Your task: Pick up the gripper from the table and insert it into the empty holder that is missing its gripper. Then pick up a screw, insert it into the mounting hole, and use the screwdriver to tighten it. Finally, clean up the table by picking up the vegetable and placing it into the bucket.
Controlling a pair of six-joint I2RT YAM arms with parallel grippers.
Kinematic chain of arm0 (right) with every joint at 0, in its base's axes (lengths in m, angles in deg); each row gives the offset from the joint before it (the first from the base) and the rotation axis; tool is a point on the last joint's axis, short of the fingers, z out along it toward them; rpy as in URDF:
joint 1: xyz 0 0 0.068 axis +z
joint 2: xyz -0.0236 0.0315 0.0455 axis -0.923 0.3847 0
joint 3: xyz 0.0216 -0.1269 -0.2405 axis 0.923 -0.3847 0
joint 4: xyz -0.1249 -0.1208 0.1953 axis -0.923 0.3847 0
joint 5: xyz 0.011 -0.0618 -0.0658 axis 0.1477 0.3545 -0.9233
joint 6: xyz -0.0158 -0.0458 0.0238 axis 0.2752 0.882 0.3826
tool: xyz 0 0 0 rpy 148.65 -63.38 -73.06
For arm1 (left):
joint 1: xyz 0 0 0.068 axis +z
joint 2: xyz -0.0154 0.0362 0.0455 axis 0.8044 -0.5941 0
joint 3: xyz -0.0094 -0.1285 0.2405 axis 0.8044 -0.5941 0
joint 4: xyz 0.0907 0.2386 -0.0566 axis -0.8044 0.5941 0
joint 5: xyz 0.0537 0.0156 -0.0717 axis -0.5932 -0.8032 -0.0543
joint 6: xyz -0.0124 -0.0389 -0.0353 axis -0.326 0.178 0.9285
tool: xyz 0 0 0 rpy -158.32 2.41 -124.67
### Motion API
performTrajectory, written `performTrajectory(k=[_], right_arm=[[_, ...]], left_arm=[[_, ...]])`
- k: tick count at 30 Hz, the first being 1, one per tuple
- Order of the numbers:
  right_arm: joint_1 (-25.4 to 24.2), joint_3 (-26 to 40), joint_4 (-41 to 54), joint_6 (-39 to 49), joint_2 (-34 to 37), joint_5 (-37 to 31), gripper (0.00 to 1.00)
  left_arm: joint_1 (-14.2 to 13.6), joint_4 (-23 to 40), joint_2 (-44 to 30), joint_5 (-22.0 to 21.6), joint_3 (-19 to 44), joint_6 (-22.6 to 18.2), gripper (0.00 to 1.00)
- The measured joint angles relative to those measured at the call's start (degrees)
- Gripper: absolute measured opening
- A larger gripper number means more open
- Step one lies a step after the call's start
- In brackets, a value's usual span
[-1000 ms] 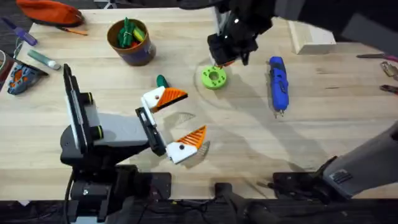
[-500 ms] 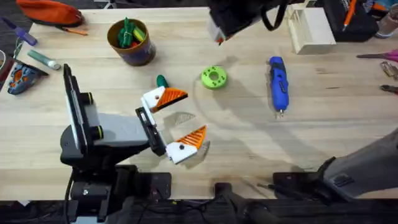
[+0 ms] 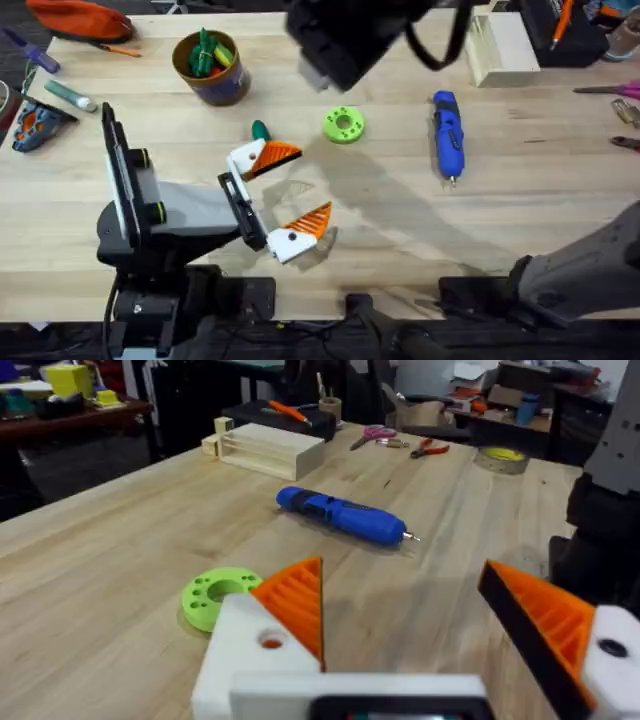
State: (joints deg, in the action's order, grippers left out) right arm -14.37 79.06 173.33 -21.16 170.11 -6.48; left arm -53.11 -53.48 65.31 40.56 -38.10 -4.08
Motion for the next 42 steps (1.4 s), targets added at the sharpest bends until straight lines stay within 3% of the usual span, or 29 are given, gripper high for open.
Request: performTrajectory(k=[27,42], right_arm=[[8.1,1.9,-4.3,7.9,5.4,2.2,0.007],[9.1,1.9,-6.4,11.0,8.5,4.4,0.007]], left_arm=[[0.0,0.0,0.0,0.0,0.0,0.0,0.985],[0.0,0.0,0.0,0.0,0.0,0.0,0.985]])
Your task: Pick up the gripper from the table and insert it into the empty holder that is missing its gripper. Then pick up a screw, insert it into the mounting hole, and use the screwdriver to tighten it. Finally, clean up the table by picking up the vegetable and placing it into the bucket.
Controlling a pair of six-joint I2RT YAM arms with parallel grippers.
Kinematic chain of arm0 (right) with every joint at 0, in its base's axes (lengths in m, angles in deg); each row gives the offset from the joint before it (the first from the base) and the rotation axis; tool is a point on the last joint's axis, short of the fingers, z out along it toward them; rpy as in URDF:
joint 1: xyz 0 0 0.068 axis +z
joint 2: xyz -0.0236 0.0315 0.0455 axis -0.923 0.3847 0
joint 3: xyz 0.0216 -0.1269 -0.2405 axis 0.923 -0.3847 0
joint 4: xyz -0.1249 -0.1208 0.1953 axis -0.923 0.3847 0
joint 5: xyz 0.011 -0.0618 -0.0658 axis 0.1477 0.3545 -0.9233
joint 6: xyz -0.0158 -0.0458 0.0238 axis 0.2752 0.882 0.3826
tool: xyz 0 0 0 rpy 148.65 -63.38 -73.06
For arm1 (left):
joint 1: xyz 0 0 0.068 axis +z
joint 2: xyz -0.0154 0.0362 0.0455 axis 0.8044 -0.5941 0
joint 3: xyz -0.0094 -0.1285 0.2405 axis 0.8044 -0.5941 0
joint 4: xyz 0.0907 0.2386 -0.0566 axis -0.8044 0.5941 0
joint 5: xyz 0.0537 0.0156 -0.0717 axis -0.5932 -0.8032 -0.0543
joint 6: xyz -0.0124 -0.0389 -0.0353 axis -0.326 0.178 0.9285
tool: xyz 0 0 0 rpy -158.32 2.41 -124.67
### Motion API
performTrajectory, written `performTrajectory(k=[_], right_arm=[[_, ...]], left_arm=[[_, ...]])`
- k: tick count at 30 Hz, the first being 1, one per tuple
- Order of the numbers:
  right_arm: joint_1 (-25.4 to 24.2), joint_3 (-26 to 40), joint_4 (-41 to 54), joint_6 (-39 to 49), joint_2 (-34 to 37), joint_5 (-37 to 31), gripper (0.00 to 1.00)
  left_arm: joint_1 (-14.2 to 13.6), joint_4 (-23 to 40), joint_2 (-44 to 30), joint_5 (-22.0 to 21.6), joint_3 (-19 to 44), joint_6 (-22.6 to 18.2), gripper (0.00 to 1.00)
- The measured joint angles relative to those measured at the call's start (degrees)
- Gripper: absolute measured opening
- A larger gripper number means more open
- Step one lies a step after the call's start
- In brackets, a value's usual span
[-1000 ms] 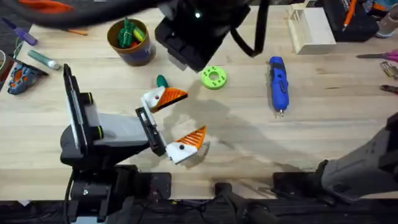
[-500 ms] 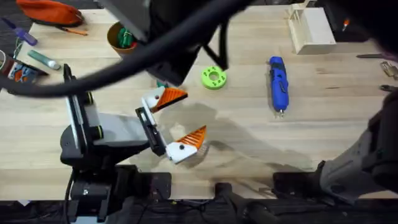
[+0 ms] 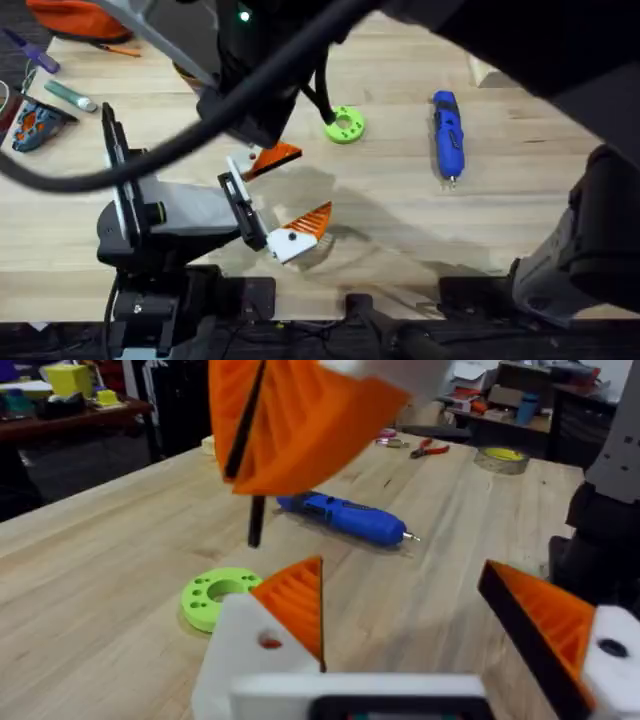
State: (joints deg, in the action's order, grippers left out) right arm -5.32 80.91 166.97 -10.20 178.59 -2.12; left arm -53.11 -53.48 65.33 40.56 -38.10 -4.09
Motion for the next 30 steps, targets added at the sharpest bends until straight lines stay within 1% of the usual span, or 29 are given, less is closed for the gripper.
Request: performTrajectory(k=[5,27,30], right_arm=[[1.3,0.0,-0.2,1.8,0.1,0.7,0.007],[1.3,0.0,0.1,9.3,0.5,0.7,0.007],[1.3,0.0,-0.5,10.7,0.5,1.8,0.007]], left_arm=[[0.0,0.0,0.0,0.0,0.0,0.0,0.985],[0.0,0.0,0.0,0.0,0.0,0.0,0.985],[0.0,0.0,0.0,0.0,0.0,0.0,0.985]])
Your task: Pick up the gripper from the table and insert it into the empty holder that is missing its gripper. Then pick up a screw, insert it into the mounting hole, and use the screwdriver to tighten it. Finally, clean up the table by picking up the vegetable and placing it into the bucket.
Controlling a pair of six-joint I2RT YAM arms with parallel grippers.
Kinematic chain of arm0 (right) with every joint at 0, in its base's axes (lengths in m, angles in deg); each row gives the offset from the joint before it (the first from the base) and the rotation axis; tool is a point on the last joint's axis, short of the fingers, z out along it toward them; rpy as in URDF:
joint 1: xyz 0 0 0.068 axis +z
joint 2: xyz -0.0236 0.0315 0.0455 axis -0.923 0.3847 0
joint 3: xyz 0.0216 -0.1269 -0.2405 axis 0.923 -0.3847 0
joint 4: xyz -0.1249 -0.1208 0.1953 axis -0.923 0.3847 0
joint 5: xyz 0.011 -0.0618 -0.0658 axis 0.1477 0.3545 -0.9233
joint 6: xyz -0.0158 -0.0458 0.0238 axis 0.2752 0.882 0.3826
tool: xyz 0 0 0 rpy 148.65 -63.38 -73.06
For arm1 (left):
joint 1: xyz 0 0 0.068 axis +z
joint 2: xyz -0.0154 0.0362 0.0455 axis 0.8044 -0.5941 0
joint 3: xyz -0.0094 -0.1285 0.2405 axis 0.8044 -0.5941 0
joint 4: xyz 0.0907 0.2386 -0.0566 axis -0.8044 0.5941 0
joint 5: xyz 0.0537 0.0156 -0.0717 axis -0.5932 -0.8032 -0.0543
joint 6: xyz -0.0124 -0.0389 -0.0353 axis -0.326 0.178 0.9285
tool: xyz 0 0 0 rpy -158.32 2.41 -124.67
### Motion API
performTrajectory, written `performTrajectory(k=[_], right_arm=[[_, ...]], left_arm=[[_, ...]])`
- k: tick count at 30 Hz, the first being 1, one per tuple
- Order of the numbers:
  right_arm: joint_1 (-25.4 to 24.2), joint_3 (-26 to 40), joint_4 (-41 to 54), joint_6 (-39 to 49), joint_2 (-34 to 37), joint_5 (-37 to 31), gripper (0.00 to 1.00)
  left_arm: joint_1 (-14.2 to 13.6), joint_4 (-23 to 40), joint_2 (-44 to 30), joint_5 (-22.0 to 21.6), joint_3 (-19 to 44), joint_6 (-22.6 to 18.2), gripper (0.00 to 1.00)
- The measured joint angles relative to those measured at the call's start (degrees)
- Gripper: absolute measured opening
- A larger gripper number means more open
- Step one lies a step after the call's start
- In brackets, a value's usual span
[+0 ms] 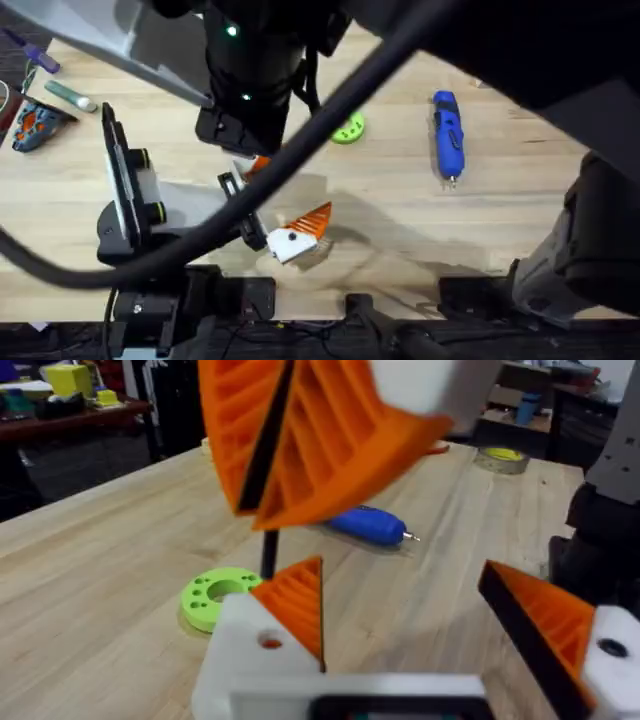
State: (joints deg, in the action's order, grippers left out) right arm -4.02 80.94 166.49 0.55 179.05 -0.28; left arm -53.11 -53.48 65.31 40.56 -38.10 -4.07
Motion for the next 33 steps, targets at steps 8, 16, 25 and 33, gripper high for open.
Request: performTrajectory(k=[8,16,25,33], right_arm=[[0.0,0.0,0.3,3.0,0.2,3.2,0.007],[0.0,0.0,0.3,6.6,0.7,3.6,0.007],[-0.2,0.0,0.3,8.2,1.1,2.8,0.007],[-0.2,0.0,0.4,8.7,1.9,2.4,0.007]], left_arm=[[0.0,0.0,0.0,0.0,0.0,0.0,0.985],[0.0,0.0,0.0,0.0,0.0,0.0,0.985],[0.0,0.0,0.0,0.0,0.0,0.0,0.985],[0.0,0.0,0.0,0.0,0.0,0.0,0.985]])
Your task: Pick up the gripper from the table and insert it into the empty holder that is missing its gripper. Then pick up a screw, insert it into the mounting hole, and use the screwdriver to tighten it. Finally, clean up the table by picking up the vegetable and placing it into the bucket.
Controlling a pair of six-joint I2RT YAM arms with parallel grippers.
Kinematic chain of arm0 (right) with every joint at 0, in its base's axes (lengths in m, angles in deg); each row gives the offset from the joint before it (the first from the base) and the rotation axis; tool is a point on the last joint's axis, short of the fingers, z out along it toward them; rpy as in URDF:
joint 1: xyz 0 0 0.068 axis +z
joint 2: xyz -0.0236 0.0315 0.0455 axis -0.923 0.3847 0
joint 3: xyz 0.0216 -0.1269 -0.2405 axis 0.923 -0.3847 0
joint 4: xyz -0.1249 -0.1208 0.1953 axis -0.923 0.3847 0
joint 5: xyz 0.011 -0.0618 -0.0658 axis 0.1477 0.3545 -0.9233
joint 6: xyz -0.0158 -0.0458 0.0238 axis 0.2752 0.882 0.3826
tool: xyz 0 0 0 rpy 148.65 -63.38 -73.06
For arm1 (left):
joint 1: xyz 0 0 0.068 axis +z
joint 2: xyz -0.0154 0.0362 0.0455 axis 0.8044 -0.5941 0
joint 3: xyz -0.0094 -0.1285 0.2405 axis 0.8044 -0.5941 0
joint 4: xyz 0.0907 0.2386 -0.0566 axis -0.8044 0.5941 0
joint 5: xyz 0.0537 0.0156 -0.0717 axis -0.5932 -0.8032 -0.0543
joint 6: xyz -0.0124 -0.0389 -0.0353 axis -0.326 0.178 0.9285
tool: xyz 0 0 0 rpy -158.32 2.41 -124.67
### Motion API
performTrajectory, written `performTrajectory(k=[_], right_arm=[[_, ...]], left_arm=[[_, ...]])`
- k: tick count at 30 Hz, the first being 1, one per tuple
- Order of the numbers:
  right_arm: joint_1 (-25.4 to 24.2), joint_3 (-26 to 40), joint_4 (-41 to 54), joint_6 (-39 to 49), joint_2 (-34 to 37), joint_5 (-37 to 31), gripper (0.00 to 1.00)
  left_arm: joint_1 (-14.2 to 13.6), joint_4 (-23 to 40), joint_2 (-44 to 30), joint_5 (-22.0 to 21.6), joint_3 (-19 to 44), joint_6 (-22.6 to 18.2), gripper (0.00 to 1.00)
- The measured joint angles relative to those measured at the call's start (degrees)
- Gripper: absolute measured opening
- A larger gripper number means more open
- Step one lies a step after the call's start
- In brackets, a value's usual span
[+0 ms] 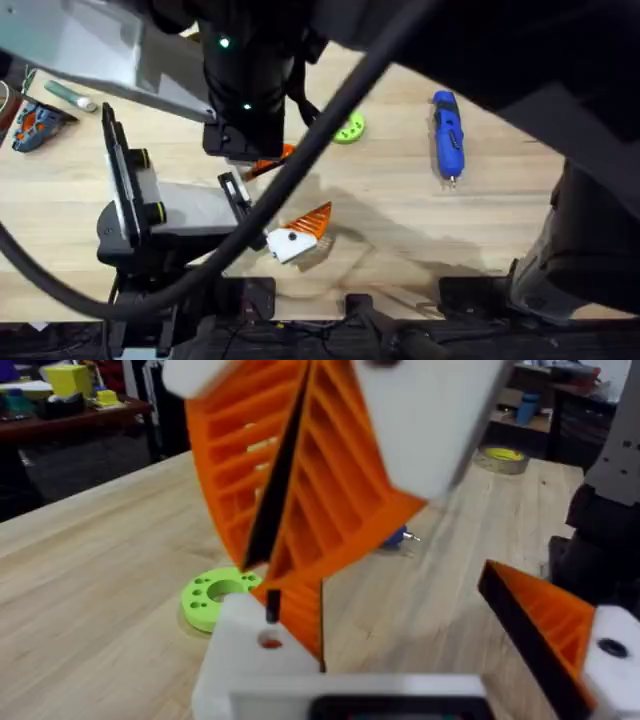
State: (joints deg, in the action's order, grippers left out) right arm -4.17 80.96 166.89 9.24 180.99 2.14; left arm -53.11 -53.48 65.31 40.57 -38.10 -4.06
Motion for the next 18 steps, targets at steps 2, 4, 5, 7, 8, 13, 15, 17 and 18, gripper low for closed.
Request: performTrajectory(k=[2,4,5,7,8,13,15,17,18], right_arm=[[0.0,0.0,0.2,0.1,0.2,0.0,0.007],[0.0,0.0,0.7,0.3,0.2,0.0,0.007],[0.0,0.0,0.8,0.3,0.2,0.0,0.007],[0.0,0.0,1.0,0.3,0.2,0.0,0.007],[0.0,0.0,1.0,0.3,0.2,0.0,0.007],[0.0,0.0,0.6,0.3,0.3,0.0,0.006],[0.0,0.0,0.2,0.3,0.3,0.0,0.007],[0.0,0.0,0.0,0.3,0.3,0.0,0.007],[0.0,0.0,0.0,0.3,0.3,0.0,0.007]], left_arm=[[0.0,0.0,0.0,0.0,0.0,0.0,0.985],[0.0,0.0,0.0,0.0,0.0,0.0,0.985],[0.0,0.0,0.0,0.0,0.0,0.0,0.985],[0.0,0.0,0.0,0.0,0.0,0.0,0.985],[0.0,0.0,0.0,0.0,0.0,0.0,0.985],[0.0,0.0,0.0,0.0,0.0,0.0,0.985],[0.0,0.0,0.0,0.0,0.0,0.0,0.985],[0.0,0.0,0.0,0.0,0.0,0.0,0.985],[0.0,0.0,0.0,0.0,0.0,0.0,0.985]])
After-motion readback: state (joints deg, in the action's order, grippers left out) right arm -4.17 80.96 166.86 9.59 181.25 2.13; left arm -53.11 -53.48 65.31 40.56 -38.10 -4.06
